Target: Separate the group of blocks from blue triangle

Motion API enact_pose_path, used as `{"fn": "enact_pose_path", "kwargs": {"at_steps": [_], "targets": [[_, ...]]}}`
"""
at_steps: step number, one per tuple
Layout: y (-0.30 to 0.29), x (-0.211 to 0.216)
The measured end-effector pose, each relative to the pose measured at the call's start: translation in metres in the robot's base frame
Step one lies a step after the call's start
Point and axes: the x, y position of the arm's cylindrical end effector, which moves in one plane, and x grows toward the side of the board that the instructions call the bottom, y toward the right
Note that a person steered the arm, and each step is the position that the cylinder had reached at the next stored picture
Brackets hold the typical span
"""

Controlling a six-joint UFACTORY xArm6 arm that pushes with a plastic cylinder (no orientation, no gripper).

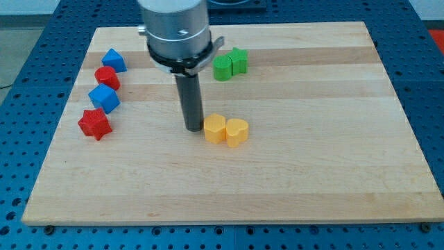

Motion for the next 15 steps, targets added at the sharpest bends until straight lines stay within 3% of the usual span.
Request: {"fn": "enact_pose_path", "kwargs": {"at_steps": [1,2,4,5,7,8,9,10,11,15], "targets": [[0.014,0.0],[-0.015,0.015],[-0.127,0.086],[-0.185,0.091],[-0.24,0.0],[-0.252,-0.027],[-0.251,-0.066],[-0.242,-0.136],[-0.219,-0.168],[-0.177,-0.122]]}}
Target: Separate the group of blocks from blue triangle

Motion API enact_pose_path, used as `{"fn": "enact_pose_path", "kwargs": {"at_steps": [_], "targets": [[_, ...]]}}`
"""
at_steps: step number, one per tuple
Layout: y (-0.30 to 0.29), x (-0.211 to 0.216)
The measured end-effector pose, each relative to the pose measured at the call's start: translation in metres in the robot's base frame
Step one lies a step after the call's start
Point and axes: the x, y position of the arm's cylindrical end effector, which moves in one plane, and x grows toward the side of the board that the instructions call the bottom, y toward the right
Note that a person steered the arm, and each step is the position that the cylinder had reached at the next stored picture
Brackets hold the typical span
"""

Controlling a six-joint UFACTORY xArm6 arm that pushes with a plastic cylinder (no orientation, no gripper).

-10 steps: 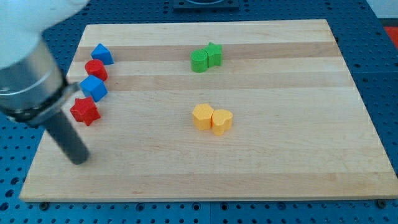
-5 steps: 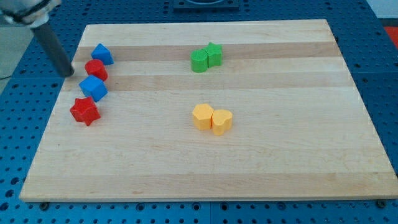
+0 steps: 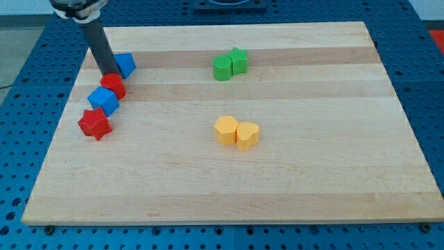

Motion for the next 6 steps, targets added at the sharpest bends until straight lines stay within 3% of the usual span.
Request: {"fn": "enact_pose_path", "kwargs": {"at_steps": [2,4,6], "targets": [[-0.035,0.0],[0.008,0.003],[0.009,0.032]]}}
